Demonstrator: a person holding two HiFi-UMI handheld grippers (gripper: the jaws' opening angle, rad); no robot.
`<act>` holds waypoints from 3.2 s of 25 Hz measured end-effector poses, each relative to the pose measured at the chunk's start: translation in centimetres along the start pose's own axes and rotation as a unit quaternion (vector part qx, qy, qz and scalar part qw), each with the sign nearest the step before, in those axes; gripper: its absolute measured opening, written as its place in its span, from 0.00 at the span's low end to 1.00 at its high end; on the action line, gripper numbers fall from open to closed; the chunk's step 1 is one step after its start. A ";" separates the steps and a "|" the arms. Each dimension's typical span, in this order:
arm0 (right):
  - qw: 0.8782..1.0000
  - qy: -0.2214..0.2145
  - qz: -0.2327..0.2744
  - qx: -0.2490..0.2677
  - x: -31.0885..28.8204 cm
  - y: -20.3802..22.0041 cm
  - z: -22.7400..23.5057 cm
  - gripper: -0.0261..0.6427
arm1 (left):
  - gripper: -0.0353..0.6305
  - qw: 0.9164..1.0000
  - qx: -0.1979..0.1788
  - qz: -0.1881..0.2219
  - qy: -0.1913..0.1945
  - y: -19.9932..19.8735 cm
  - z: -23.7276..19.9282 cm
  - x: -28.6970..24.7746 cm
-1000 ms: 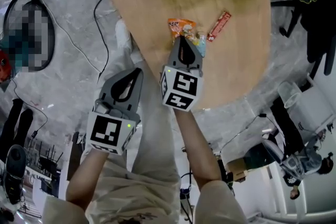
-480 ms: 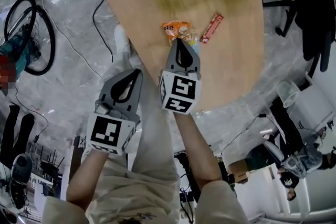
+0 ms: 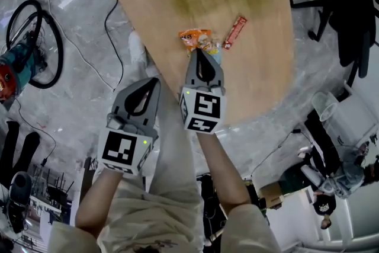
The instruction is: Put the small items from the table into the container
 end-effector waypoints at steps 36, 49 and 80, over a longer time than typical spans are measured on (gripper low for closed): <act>0.994 -0.025 0.103 0.005 5.9 -9.7 -2.5 0.05 | 0.06 0.999 -0.013 0.022 0.029 -5.2 -0.5 1.9; 0.990 -0.010 0.137 -0.014 6.8 -12.4 -3.2 0.05 | 0.06 0.998 -0.034 0.018 0.044 -6.7 -1.0 1.6; 0.984 -0.006 0.176 -0.031 5.2 -19.6 -4.4 0.05 | 0.06 0.997 -0.043 0.042 0.041 -12.9 -2.3 1.3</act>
Point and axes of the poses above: the fingertips, and each gripper's own axes: x backward along the fingers, z to its right, y out of its underside, the point moved 5 cm from there along x, backward along the fingers, and after that the axes turned 3 degrees about -y, right-handed, at the moved point
